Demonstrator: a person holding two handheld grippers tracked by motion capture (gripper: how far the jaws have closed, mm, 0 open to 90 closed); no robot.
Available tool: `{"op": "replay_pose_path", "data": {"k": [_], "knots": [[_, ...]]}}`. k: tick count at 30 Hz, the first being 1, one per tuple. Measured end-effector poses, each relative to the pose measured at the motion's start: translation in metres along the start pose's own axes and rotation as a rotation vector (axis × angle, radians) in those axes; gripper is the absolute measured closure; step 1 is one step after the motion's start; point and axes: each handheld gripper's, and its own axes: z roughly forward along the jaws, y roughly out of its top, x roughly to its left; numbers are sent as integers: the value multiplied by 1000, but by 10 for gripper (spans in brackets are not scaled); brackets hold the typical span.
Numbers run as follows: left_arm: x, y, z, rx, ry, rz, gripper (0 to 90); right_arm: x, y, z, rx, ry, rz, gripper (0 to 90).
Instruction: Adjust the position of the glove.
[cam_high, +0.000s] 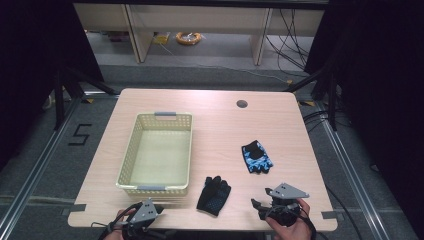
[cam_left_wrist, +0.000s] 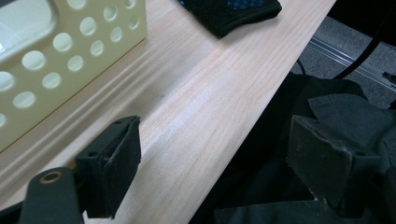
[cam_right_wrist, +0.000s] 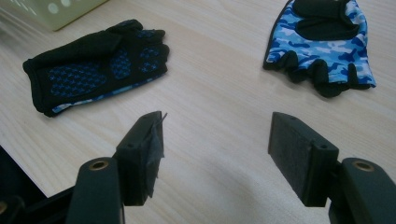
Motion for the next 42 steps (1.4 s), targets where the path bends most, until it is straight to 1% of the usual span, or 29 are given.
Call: {"op": "replay_pose_path", "data": {"k": [3, 5, 6, 7, 13, 17, 18, 19, 20, 21, 22, 23, 24, 25, 26, 27, 28, 29, 30, 32, 34, 35, 36, 37, 38, 39, 40, 41, 42], "knots": [[0, 0, 0, -2, 1, -5, 175, -1, 0, 1, 0, 1, -8, 361], [0, 0, 0, 5, -1, 6, 175, 1, 0, 1, 9, -11, 2, 350], [-1, 0, 1, -10, -3, -13, 175, 1, 0, 1, 9, -11, 2, 350], [0, 0, 0, -2, -1, -3, 175, 1, 0, 2, 8, 0, 0, 345], [0, 0, 0, -1, -7, 1, 175, 3, 0, 2, 16, -7, 4, 332], [-3, 1, 2, -4, -8, -32, 175, 4, 2, 5, 20, -3, -16, 325], [-2, 1, 2, -8, -13, -16, 175, 4, 3, 6, 17, 9, -5, 321], [-2, 1, 2, -8, -13, -16, 175, 4, 3, 6, 17, 9, -5, 321], [-1, 3, 2, 9, -17, 8, 174, 4, 5, 7, 9, 5, -14, 315], [-3, 4, 4, -5, -28, -16, 174, 4, 6, 7, 16, 12, -16, 313], [-4, 4, 6, -10, -21, -31, 174, 6, 7, 9, 14, 14, 4, 313], [-3, 6, 6, -10, -29, -6, 175, 5, 9, 9, 12, 13, -18, 313], [-6, 7, 8, -16, -24, -37, 175, 4, 12, 10, 10, 18, -23, 313], [-6, 7, 8, -16, -24, -37, 175, 4, 12, 10, 10, 18, -23, 313], [-7, 8, 10, -18, -22, -29, 175, 5, 17, 13, 6, 34, -28, 313], [-7, 10, 10, -14, -28, -1, 175, 5, 17, 13, 6, 34, -28, 313], [-10, 12, 15, -24, -26, -29, 177, 5, 22, 16, 0, 51, -45, 318], [-10, 12, 15, -24, -26, -29, 177, 7, 24, 17, 4, 63, -40, 328], [-9, 16, 19, -20, -28, -1, 183, 8, 26, 19, -2, 64, -64, 339], [-11, 17, 22, -26, -27, -15, 193, 8, 29, 21, -2, 72, -80, 348], [-10, 23, 27, -14, -26, 32, 211, 9, 34, 25, -1, 91, -91, 374], [-12, 25, 29, -27, -22, 13, 220, 9, 37, 28, 1, 96, -98, 389], [-11, 27, 30, -24, -16, 31, 229, 10, 40, 31, -4, 101, -106, 410], [-12, 29, 32, -34, -16, 15, 238, 10, 43, 34, -1, 113, -114, 421], [-12, 32, 33, -49, -19, 31, 247, 10, 45, 36, 4, 117, -128, 433], [-12, 34, 34, -44, -16, 20, 257, 11, 48, 40, 0, 124, -121, 447], [-13, 37, 36, -58, -8, 18, 267, 11, 51, 43, 8, 137, -129, 457], [-13, 39, 37, -65, -7, 32, 281, 11, 54, 47, 4, 141, -122, 466], [-14, 45, 40, -59, -11, 62, 292, 10, 59, 53, 13, 149, -139, 489]]}}
